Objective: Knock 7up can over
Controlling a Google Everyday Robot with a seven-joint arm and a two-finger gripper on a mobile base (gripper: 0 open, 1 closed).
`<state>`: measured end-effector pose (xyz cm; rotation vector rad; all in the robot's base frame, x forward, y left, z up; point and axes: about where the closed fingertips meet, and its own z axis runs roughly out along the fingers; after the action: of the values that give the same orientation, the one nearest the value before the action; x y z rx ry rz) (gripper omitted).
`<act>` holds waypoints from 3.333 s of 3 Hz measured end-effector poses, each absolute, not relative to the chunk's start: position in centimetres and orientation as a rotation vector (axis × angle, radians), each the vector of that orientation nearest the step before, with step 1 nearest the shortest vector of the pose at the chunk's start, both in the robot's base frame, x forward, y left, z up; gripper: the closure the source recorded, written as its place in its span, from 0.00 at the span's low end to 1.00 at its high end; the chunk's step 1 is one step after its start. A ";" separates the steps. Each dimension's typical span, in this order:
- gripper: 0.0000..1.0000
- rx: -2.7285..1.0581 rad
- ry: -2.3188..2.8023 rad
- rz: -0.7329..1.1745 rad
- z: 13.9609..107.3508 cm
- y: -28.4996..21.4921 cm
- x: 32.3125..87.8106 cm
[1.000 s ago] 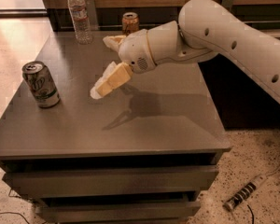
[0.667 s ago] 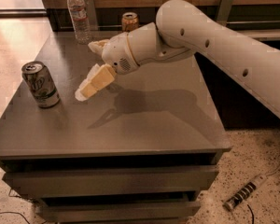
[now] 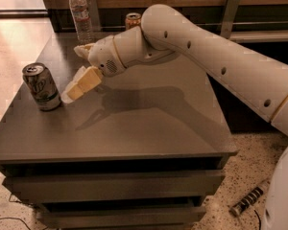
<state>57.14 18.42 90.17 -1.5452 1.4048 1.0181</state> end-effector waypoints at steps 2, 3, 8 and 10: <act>0.00 -1.512 1.360 1.068 89.0 21.3 57.9; 0.00 -1.504 1.335 1.082 88.8 22.6 58.0; 0.61 -1.487 1.291 1.138 87.7 24.8 56.9; 1.00 -1.493 1.286 1.145 87.7 25.3 56.6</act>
Offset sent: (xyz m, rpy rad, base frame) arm 0.0174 0.0408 -0.0176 0.1046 0.0186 0.0128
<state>56.56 25.26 87.75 -1.4934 1.2858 1.1447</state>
